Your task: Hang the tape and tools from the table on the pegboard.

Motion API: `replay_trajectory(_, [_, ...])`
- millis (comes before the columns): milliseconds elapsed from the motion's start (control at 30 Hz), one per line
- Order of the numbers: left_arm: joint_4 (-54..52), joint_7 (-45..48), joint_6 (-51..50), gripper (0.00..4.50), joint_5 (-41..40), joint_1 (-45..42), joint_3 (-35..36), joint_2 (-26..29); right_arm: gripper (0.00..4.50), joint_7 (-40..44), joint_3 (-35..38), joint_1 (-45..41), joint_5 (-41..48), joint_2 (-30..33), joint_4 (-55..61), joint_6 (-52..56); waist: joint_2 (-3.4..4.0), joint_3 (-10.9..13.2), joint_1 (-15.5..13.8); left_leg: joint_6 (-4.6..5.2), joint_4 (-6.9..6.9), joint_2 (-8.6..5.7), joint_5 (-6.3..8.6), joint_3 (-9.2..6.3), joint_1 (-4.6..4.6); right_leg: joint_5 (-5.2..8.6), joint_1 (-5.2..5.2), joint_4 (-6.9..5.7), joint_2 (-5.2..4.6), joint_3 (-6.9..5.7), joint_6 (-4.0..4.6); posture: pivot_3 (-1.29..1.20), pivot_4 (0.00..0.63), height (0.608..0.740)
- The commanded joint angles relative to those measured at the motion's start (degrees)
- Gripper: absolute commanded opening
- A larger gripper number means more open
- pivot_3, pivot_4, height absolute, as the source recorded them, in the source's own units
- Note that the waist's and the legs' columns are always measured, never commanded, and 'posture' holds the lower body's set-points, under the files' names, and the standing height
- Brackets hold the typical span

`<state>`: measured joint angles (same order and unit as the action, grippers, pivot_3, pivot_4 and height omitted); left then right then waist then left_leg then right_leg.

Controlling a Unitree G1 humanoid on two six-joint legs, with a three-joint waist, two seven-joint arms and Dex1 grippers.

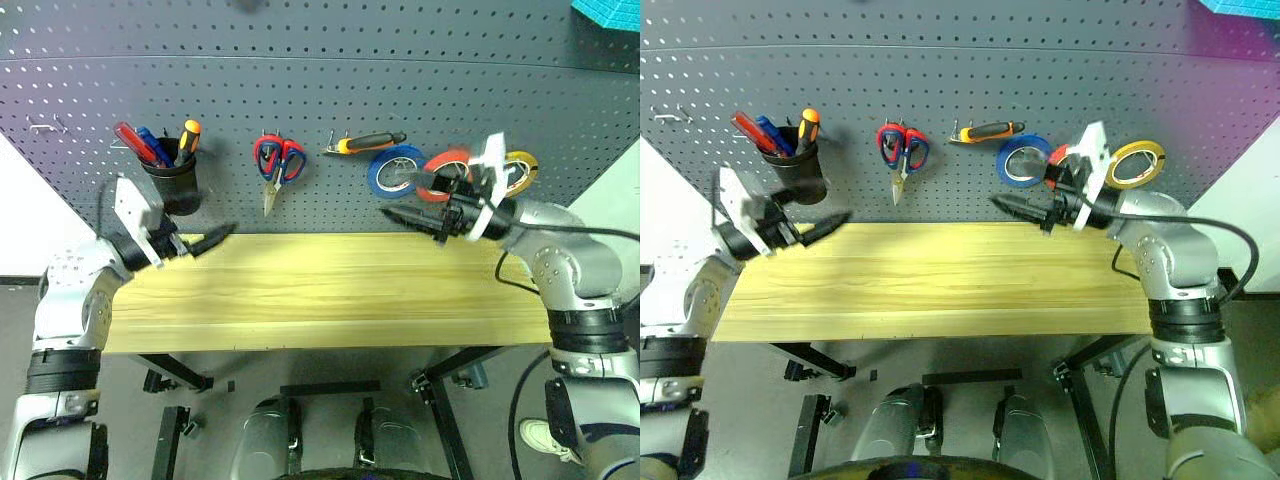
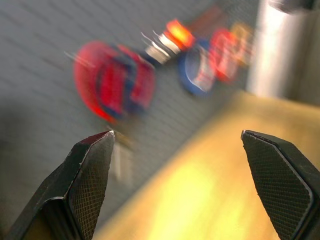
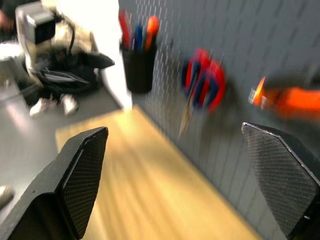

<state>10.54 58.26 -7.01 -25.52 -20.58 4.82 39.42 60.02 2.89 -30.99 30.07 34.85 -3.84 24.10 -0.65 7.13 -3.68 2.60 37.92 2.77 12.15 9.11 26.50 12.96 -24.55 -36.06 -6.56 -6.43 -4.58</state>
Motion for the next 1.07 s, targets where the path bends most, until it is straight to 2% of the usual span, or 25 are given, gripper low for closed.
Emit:
replay_trajectory(33, [1.68,1.42,0.25,4.25,2.2,-1.8,-2.11,-1.21,4.5,2.51,0.21,0.7,-2.39,-0.17,-4.2,-5.91,0.16,-0.18,0.08,0.0,0.0,0.01,0.0,0.02,0.0,0.0,0.0,0.0,0.0,0.02,0.01,0.13,0.047,0.74])
replay_trajectory(267, [2.72,5.17,-0.29,4.25,0.8,-0.17,-1.89,-5.28,4.5,4.4,-2.42,1.85,-5.55,-2.64,-10.23,-9.46,0.23,-0.43,1.01,-0.17,-0.04,0.03,-0.1,0.03,0.03,-0.08,-0.03,-0.07,-0.01,0.06,-0.11,0.11,0.046,0.74])
replay_trajectory(400, [5.79,6.77,1.24,4.25,2.21,0.98,-2.01,-4.94,4.5,4.24,-2.66,1.14,-6.31,-3.76,-11.46,-10.06,0.25,-0.45,1.62,-0.14,0.01,0.01,-0.1,0.04,0.01,-0.1,0.02,-0.06,-0.03,0.07,-0.15,0.12,0.047,0.74])
replay_trajectory(833, [20.13,12.32,6.7,4.25,2.19,-3.58,1.51,-3.64,4.5,5.59,-2.98,0.35,-7.61,-3.89,-11.66,-10.2,0.38,-0.76,1.32,0.0,0.01,-0.02,-0.01,0.01,-0.02,-0.06,-0.13,-0.06,-0.11,0.07,-0.08,0.15,0.034,0.74])
replay_trajectory(1067, [13.73,10.54,4.61,4.25,2.32,-0.72,1.29,-4.57,4.5,6.24,-2.94,0.36,-7.87,-3.94,-11.83,-10.08,0.39,-0.95,1.37,-0.01,0.01,-0.01,-0.01,0.02,-0.01,-0.08,-0.04,-0.07,-0.1,0.07,-0.11,0.15,0.033,0.74])
